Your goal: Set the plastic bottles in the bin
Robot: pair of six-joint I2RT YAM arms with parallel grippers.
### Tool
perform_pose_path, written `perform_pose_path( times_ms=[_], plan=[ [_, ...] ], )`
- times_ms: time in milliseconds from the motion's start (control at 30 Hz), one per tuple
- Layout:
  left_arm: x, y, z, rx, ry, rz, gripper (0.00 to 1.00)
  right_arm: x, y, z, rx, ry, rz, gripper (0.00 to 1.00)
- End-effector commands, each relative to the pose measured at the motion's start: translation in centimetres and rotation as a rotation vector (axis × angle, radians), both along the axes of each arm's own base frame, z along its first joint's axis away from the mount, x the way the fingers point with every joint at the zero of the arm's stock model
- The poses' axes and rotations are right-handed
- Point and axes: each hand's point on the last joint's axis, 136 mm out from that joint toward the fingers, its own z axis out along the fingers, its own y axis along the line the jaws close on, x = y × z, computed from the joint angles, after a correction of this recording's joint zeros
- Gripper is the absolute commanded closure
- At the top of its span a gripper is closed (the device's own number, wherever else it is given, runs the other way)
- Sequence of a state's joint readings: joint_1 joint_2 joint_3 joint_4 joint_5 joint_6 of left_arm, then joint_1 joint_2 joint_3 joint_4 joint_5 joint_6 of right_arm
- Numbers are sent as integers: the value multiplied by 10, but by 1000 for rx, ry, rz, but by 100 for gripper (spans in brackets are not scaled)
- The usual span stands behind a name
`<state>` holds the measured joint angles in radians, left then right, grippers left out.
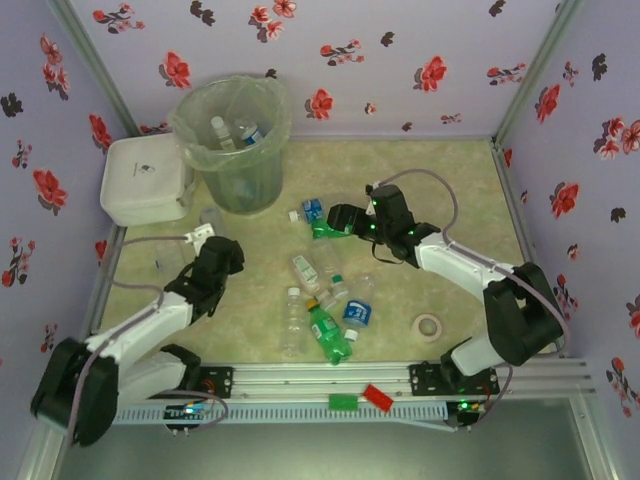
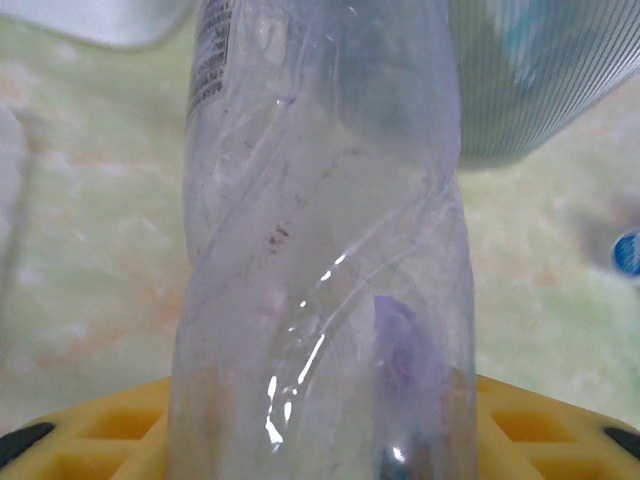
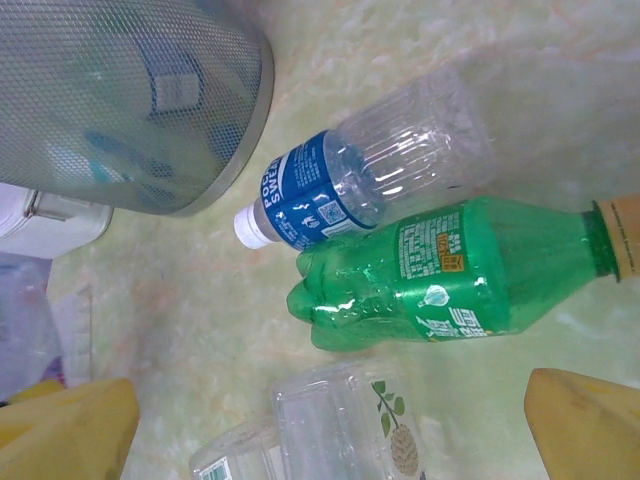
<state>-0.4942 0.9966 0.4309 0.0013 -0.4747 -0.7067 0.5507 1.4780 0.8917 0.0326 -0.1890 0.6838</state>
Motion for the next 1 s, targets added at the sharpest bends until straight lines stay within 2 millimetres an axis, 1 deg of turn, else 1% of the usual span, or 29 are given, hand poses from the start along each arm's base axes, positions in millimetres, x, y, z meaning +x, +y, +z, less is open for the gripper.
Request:
perform_pose_path(
  times_ms=[0, 100, 200, 267, 300, 400, 533, 633, 733, 833, 967],
  plan=[
    [-5, 22, 37, 30, -97, 64, 53, -1, 3, -3, 7, -20, 22, 0],
    [-12, 36, 75, 33, -191, 97, 54, -1, -6, -5, -42, -56, 9, 0],
    [-15, 47, 119, 37, -295, 118, 56, -1, -13, -10, -81, -76, -6, 0],
    [-14, 49, 151, 37, -369, 118, 57, -1, -16, -12, -102, -71, -5, 0],
    [-13, 48, 165, 37, -398, 111, 58, -2, -16, -13, -107, -65, -3, 0],
    [-2, 37, 207, 40, -481, 66, 58, -4, -15, -16, -112, -48, 10, 0],
    [25, 9, 258, 70, -544, -48, 58, -9, -17, -18, -126, -31, 19, 0],
    [50, -14, 288, 111, -571, -132, 58, -11, -20, -17, -139, -25, 14, 0],
    [78, -39, 305, 138, -555, -216, 58, -15, -23, -14, -140, -28, 12, 0],
    [105, -55, 310, 128, -536, -256, 58, -20, -29, -11, -143, -37, -4, 0],
    [142, -66, 300, 77, -473, -277, 58, -28, -42, -8, -155, -57, -38, 0]
  ],
)
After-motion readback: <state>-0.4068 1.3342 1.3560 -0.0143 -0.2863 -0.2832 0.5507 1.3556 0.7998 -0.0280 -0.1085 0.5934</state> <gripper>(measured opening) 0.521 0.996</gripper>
